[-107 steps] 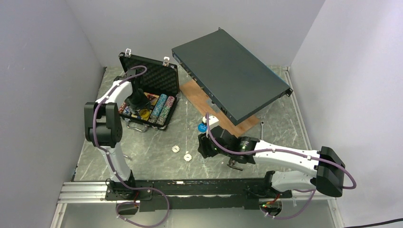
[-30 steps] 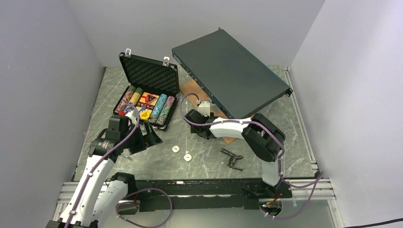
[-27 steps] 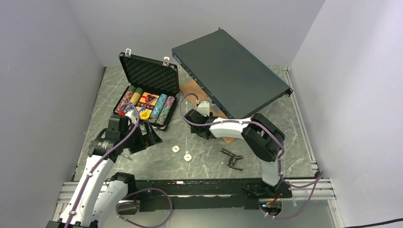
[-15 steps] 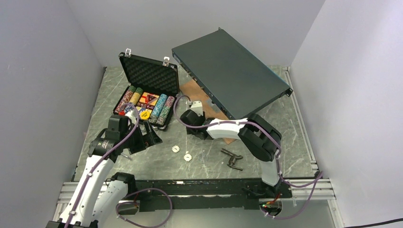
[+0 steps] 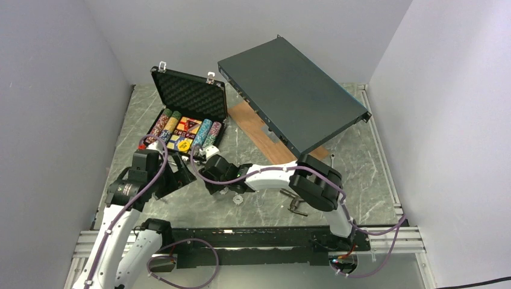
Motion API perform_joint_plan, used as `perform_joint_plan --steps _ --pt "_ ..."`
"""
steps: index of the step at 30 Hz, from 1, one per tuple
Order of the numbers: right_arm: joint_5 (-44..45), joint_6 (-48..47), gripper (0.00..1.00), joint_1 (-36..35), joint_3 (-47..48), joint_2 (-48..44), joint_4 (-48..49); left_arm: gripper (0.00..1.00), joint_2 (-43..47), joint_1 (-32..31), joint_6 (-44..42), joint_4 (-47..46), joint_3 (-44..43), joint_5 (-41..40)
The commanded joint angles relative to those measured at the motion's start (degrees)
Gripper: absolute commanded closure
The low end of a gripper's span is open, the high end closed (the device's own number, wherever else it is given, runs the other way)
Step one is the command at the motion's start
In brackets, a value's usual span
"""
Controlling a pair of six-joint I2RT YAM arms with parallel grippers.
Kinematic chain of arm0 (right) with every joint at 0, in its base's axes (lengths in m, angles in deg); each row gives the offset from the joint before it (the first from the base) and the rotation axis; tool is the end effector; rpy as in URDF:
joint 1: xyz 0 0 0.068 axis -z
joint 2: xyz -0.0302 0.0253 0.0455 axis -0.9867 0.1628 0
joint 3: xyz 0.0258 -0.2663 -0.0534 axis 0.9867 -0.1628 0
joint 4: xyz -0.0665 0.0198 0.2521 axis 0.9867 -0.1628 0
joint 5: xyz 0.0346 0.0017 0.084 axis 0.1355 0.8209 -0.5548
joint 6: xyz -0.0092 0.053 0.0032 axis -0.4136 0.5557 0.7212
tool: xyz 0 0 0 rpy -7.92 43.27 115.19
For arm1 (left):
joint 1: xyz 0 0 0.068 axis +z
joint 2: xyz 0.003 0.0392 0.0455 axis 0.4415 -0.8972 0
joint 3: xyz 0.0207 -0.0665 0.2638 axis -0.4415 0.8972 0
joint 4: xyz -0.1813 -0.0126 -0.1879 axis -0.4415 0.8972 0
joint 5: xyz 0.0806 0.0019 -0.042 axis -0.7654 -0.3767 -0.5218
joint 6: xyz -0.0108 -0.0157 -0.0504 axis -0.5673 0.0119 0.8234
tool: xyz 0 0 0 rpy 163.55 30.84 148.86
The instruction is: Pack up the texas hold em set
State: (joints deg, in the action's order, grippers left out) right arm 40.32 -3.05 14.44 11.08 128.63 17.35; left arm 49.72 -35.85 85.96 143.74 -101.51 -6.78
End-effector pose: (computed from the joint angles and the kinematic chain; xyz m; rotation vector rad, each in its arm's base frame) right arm 0.1825 0.3979 0.1490 -0.7474 2.2770 0.5784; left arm 0.1158 -0.0251 0.2746 -0.5436 2.4663 -0.5260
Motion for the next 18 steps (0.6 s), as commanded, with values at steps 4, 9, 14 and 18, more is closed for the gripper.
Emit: perform_joint_plan --steps 4,9,14,18 --pt "-9.6 -3.6 0.15 0.6 -2.8 -3.7 0.2 0.01 0.8 -0.2 4.6 0.1 -0.1 -7.4" --pt "-5.8 -3.7 0.08 0.7 -5.8 -11.0 -3.1 0.02 -5.4 -0.2 3.6 -4.3 1.4 -2.9" --pt "-1.1 -1.7 0.09 0.8 -13.4 -20.9 -5.7 0.06 -14.1 -3.0 4.0 -10.0 2.0 3.4" --pt "-0.4 0.9 0.09 0.8 -20.3 -29.9 -7.0 0.06 -20.7 -8.8 5.9 -15.7 1.7 3.4"
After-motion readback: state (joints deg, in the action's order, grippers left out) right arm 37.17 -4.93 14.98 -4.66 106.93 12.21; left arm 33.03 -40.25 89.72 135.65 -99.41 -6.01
